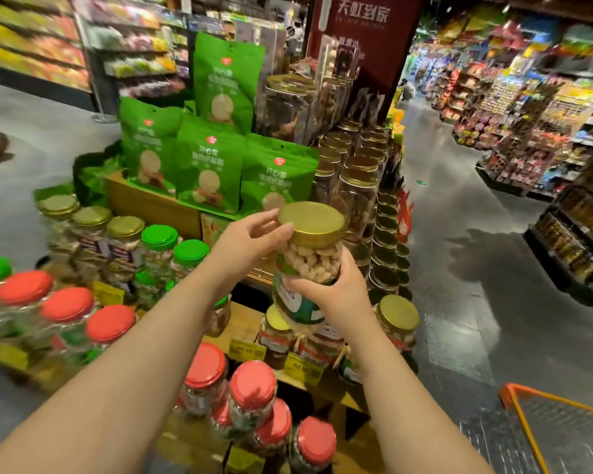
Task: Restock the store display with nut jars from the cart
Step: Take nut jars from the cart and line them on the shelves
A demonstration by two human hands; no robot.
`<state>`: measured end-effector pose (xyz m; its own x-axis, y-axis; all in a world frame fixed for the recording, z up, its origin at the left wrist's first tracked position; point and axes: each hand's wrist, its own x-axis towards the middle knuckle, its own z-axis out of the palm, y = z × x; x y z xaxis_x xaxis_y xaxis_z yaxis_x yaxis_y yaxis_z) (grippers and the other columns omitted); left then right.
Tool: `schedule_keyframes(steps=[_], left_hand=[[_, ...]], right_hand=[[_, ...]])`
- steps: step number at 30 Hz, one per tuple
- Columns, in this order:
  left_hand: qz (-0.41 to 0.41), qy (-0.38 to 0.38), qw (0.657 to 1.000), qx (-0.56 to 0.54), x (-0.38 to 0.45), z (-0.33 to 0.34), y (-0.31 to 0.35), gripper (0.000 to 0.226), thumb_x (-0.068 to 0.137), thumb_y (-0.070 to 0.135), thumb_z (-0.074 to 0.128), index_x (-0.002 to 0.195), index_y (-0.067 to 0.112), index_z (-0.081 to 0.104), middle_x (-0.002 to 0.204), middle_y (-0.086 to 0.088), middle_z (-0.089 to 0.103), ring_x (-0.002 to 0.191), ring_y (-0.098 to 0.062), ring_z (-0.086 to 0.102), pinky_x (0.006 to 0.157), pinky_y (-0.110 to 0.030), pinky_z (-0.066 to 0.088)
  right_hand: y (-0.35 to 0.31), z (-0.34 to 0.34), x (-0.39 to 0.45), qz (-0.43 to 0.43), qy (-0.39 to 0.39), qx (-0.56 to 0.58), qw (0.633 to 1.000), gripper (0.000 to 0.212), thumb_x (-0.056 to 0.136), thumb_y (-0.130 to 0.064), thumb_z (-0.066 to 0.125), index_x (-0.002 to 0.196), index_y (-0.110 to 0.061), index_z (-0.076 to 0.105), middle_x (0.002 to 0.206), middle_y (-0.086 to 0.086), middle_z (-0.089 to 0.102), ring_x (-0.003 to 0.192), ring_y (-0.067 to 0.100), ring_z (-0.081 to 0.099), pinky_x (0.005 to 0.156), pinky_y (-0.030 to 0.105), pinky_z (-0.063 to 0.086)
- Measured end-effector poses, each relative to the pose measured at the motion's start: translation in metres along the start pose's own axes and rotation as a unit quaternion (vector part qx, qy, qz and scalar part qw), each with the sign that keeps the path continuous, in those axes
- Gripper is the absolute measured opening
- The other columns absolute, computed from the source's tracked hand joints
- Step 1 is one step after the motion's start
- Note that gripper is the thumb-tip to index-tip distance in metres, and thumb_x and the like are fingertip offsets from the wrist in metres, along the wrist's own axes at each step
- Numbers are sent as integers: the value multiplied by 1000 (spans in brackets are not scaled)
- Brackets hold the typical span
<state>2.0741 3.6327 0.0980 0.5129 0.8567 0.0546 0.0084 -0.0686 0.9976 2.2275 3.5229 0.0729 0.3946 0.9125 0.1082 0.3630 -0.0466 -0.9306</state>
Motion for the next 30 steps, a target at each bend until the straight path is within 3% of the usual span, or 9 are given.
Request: schedule_keyframes(steps=[2,4,7,12,16,21,23,26,30], left_hand=[[-23,-58,998,-7,0,-5,-4,75,72,69,77,132,27,61,115,4,74,103,-13,71,79,-35,59],[-31,-81,996,-15,3,-10,-7,61,75,62,70,127,31,62,111,5,76,101,-11,72,79,-33,57],[-37,-75,996,-20,16,-22,-15,63,77,58,79,131,29,62,113,2,76,103,-16,73,82,-40,59],[-48,-64,997,3,41,-42,-21,64,73,48,80,128,24,61,109,1,76,94,-14,75,81,-39,61],[-65,-75,994,37,66,-53,-27,71,64,53,85,123,23,59,105,0,75,91,-15,75,81,-43,62],[-78,-111,989,66,91,-56,-47,65,67,39,91,118,20,56,105,2,71,86,-9,72,64,-24,56],[-83,-130,985,82,102,-56,-60,72,64,42,93,120,20,53,108,2,70,88,-8,71,66,-24,57],[-89,-144,979,109,117,-52,-77,88,56,51,96,124,22,49,113,2,68,99,-14,69,82,-37,60],[-92,-145,973,151,135,-42,-96,109,36,69,91,125,25,45,118,3,64,104,-18,67,87,-47,60]], right_hand=[[2,3,3,12,-36,12,999,86,75,-26,90,143,-33,38,127,-19,58,111,-9,56,84,10,48],[1,8,7,33,-58,17,998,85,78,-21,87,139,-30,29,125,-16,53,108,-4,54,75,5,48],[1,16,16,54,-48,12,997,79,78,-22,88,132,-26,31,123,-10,55,103,-3,55,66,3,47],[2,34,37,49,20,-58,997,74,69,-40,91,133,-31,55,122,-18,63,113,1,58,92,26,53],[3,50,48,63,66,-93,992,85,74,-35,90,145,-36,43,125,-17,59,114,5,55,78,14,44],[12,57,65,111,54,-126,984,87,74,-23,90,145,-33,41,121,-13,60,115,11,58,88,24,48],[16,60,72,131,50,-141,980,84,73,-20,90,142,-32,44,118,-14,61,112,11,61,87,25,52],[24,64,80,148,53,-155,975,84,72,-23,91,142,-28,47,123,-8,61,111,14,63,93,34,56],[31,69,91,158,70,-198,965,79,75,-33,88,143,-22,48,120,-8,61,111,13,58,79,21,44]])
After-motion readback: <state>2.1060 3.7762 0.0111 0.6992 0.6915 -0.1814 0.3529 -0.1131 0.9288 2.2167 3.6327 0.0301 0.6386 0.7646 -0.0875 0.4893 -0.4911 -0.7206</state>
